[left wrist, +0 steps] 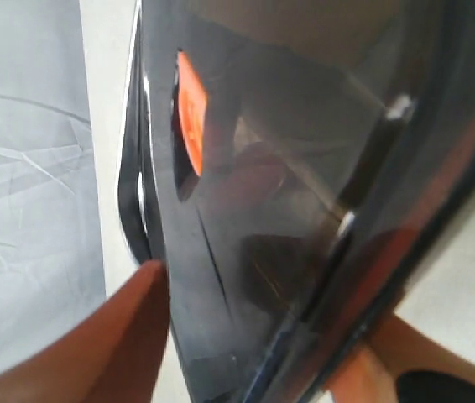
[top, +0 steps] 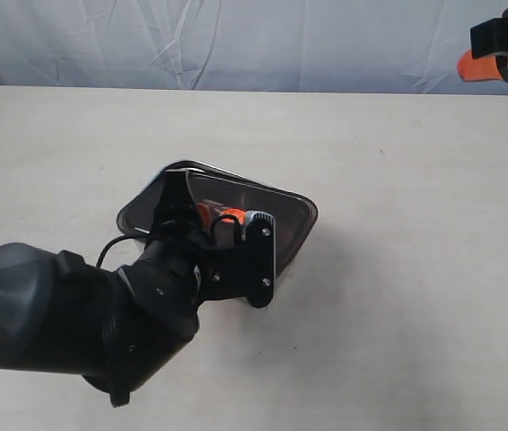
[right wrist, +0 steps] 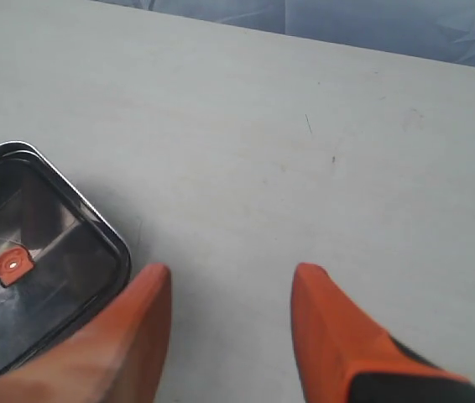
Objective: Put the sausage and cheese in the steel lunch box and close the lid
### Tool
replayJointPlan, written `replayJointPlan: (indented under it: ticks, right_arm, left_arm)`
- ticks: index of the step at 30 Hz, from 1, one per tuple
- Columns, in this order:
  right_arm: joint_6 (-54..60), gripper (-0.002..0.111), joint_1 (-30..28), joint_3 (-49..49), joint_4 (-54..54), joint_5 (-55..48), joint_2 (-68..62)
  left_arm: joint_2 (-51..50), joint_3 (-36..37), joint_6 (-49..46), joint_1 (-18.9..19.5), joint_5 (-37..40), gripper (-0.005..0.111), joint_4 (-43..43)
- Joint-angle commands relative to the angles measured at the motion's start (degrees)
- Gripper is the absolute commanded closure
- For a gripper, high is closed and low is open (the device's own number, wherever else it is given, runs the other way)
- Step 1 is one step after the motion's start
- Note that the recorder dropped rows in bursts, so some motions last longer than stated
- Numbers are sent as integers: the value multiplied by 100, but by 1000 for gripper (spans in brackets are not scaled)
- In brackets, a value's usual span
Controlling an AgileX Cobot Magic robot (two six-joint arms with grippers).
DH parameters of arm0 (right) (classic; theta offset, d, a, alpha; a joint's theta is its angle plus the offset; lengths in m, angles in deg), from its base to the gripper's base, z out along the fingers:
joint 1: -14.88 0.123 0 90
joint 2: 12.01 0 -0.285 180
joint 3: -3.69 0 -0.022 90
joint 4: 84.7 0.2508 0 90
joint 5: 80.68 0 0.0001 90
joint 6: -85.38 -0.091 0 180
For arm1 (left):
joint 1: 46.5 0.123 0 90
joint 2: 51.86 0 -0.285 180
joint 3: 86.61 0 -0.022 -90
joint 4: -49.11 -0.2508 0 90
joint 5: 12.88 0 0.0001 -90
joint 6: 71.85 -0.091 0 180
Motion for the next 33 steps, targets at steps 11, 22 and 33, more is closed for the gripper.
replayJointPlan:
  ticks: [11, 22, 33]
  right_arm:
    - [-691, 64, -38, 215, 788, -563, -150]
    - [1654, 64, 39, 3042, 5952, 530, -710]
    - [2935, 64, 792, 3454, 8015, 528, -1271]
  left_arm:
    - [144, 111, -363, -12, -157, 54, 652]
    - [436, 98, -466, -12, -210, 54, 562]
    - [436, 98, -466, -12, -208, 54, 540]
